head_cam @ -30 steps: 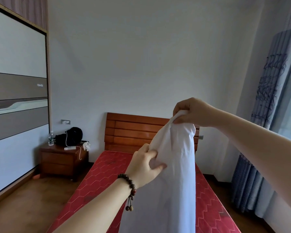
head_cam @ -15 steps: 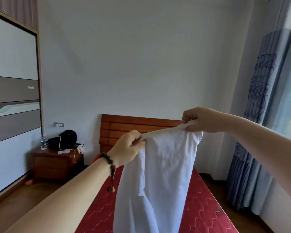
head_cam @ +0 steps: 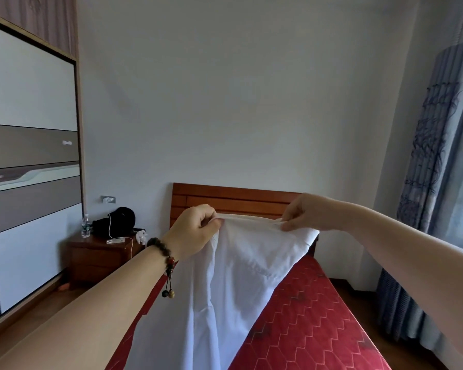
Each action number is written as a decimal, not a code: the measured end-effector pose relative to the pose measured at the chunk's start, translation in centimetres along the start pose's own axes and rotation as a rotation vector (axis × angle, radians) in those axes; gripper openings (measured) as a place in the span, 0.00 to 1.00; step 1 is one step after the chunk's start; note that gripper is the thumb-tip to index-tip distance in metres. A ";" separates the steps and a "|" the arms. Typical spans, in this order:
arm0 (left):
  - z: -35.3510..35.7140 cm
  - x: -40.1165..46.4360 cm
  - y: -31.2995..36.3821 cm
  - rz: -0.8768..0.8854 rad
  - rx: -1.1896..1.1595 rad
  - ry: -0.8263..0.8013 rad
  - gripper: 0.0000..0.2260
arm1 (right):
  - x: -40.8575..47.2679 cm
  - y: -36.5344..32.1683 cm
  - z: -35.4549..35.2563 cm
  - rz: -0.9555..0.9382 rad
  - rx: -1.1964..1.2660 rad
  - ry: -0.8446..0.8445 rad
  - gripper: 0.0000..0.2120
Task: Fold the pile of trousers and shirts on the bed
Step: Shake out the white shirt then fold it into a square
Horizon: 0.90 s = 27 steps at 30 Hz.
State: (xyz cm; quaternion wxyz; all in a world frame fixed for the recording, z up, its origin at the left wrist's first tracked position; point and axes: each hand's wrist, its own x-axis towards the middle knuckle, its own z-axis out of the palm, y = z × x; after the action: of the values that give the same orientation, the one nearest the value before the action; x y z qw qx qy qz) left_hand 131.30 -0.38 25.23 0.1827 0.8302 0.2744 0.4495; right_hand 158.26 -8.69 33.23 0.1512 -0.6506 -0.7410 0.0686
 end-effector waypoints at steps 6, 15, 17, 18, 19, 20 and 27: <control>-1.0 -1.6 -0.4 0.130 0.154 0.119 0.15 | 1.9 -1.8 0.2 -0.066 -0.191 0.180 0.11; 2.7 -5.6 -2.3 -0.018 0.154 0.071 0.17 | 3.7 -7.0 -0.8 -0.236 -0.448 0.319 0.10; 4.2 -6.1 -2.2 -0.054 0.072 -0.026 0.11 | 3.6 -7.8 -0.9 -0.243 -0.474 0.347 0.10; 5.0 -6.2 -2.0 -0.068 0.023 -0.075 0.10 | 3.6 -8.1 -1.0 -0.239 -0.490 0.354 0.10; 5.8 -6.4 -1.8 -0.074 -0.037 -0.108 0.11 | 3.4 -8.4 -1.1 -0.232 -0.510 0.355 0.10; 6.4 -6.4 -1.5 -0.081 -0.105 -0.126 0.11 | 3.3 -8.5 -1.3 -0.219 -0.535 0.351 0.10; 6.7 -5.2 -1.3 -0.160 -0.218 0.114 0.19 | 2.1 -7.2 -2.8 -0.146 -0.521 0.412 0.10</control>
State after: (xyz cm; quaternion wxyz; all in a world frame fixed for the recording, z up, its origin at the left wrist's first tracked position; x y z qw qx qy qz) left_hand 134.23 -3.01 17.63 0.2910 0.7540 0.2995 0.5071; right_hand 152.09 -7.88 38.32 0.1310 -0.6127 -0.7323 -0.2668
